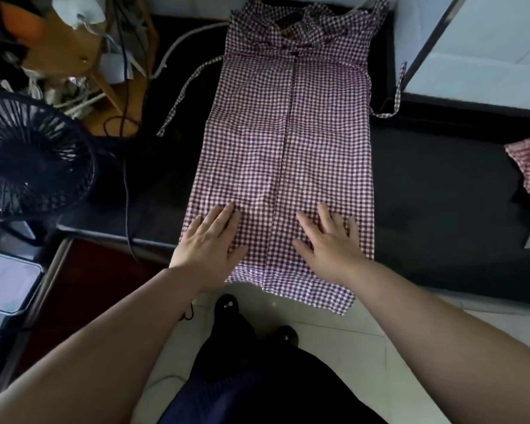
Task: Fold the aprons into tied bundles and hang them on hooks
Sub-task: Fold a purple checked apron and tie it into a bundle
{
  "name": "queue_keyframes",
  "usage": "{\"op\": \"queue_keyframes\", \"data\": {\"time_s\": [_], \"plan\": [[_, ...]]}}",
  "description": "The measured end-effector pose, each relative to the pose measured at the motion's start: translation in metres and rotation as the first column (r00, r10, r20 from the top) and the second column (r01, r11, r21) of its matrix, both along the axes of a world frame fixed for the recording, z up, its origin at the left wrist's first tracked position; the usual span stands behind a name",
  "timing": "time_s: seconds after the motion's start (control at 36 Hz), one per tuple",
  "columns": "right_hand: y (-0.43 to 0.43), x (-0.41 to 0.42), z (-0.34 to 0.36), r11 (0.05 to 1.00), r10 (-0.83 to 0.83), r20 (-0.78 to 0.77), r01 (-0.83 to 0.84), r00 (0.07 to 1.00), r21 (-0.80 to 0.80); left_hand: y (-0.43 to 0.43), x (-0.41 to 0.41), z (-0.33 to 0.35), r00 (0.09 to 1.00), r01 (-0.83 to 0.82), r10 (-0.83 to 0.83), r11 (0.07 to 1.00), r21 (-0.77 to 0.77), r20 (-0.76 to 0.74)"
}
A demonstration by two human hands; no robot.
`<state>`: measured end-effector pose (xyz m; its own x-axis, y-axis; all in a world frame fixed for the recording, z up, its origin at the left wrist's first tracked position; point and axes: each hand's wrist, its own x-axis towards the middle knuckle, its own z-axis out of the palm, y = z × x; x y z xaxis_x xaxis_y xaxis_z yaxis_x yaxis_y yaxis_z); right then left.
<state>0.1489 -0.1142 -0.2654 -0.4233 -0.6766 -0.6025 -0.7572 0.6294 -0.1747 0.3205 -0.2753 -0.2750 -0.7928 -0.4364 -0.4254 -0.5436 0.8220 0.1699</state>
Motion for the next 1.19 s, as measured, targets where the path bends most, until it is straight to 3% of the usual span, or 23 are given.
{"op": "queue_keyframes", "data": {"time_s": [0.31, 0.39, 0.44, 0.53, 0.64, 0.75, 0.89, 1.19], "plan": [[-0.041, -0.058, -0.002, 0.999, -0.015, -0.080, 0.013, 0.997, -0.032, -0.057, -0.059, -0.001, 0.991, 0.102, -0.103, 0.995, 0.008, 0.090], [-0.051, -0.065, 0.004, 0.984, -0.063, -0.231, 0.022, 0.971, -0.176, -0.067, -0.073, 0.001, 0.991, 0.098, -0.095, 0.995, -0.034, 0.096], [-0.051, -0.058, 0.007, 0.949, -0.034, -0.295, -0.062, 0.955, -0.308, -0.064, -0.073, 0.005, 0.996, 0.085, -0.081, 0.987, -0.136, 0.030], [-0.042, -0.038, 0.012, 0.915, 0.031, -0.120, -0.076, 0.992, -0.396, -0.048, -0.057, 0.011, 0.981, 0.121, -0.140, 0.983, -0.140, -0.137], [-0.021, -0.013, 0.017, 0.943, 0.085, -0.021, -0.088, 0.996, -0.322, -0.033, -0.034, 0.014, 0.952, 0.157, -0.158, 0.987, -0.025, -0.264], [-0.008, 0.004, 0.021, 0.948, 0.220, -0.058, -0.228, 0.974, -0.222, -0.025, -0.017, 0.017, 0.964, 0.267, -0.268, 0.963, 0.042, 0.007], [0.001, 0.020, 0.015, 0.917, 0.290, -0.109, -0.309, 0.951, -0.254, -0.018, -0.009, 0.012, 0.917, 0.373, -0.371, 0.928, 0.012, 0.145], [0.025, 0.025, 0.021, 0.920, 0.319, -0.146, -0.343, 0.936, -0.191, -0.004, -0.010, 0.011, 0.933, 0.316, -0.296, 0.946, -0.073, 0.207]]}}
